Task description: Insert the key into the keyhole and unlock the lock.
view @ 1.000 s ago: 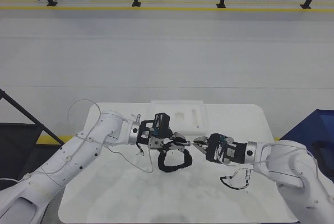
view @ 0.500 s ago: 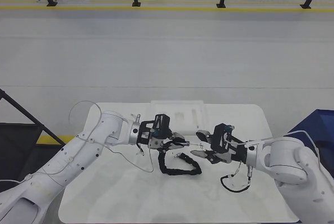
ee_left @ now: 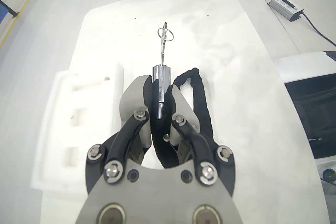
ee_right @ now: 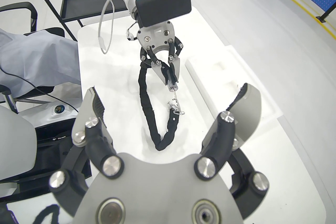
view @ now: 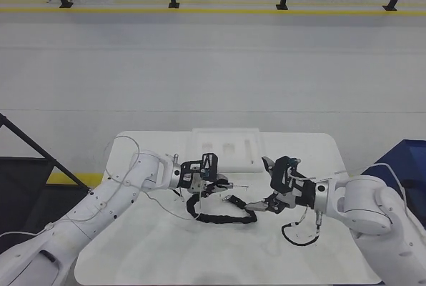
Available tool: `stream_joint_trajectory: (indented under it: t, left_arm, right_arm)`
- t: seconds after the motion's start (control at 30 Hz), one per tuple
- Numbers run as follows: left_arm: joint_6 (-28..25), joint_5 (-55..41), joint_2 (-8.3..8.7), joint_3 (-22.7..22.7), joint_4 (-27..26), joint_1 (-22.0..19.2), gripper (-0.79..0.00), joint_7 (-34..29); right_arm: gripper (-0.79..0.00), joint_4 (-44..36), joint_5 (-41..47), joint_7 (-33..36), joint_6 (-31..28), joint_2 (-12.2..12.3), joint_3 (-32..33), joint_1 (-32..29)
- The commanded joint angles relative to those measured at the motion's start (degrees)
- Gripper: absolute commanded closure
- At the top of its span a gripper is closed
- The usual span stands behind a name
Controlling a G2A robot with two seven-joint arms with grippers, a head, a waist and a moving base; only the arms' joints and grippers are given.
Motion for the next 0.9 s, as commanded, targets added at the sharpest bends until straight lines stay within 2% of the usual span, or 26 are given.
stream_joint_trajectory:
  t: [0.0,0.5,0.53,0.57,0.6,0.63,0.67,0.87]
  left_arm:
    - [0.14,0.54,-0.6,0.8,2.38,0.14,0.0,-0.12]
    - [2.02,6.61,-5.35,5.63,15.99,-0.26,0.0,3.27]
    - [1.89,6.64,-5.67,5.86,16.61,-0.29,-0.074,3.47]
    - [1.7,6.55,-5.97,5.97,17.16,-0.39,-0.222,3.85]
    - [1.59,6.61,-6.23,6.08,17.73,-0.48,-0.44,4.17]
    - [1.52,6.75,-6.47,6.18,18.3,-0.57,-0.714,4.38]
    - [1.36,6.61,-6.7,6.22,18.96,-0.62,-0.785,4.45]
    - [0.46,5.27,-7.76,5.64,20.96,-1.29,-0.785,5.72]
  right_arm:
    - [-0.785,0.24,0.08,0.05,0.05,0.02,-0.13,0.02]
    - [-0.785,3.42,0.82,-0.99,-0.75,-0.11,-2.22,1.15]
    - [-0.785,3.66,0.9,-1.16,-0.83,-0.13,-2.32,1.24]
    - [-0.785,3.88,0.91,-1.25,-0.93,-0.14,-2.45,1.33]
    - [-0.785,4.22,0.99,-1.33,-1.0,-0.15,-2.59,1.41]
    - [-0.785,4.53,1.05,-1.42,-1.06,-0.17,-2.72,1.52]
    - [-0.785,4.9,1.13,-1.49,-1.18,-0.19,-2.89,1.63]
    - [-0.785,7.17,1.59,-2.55,-2.08,-0.38,-3.99,2.58]
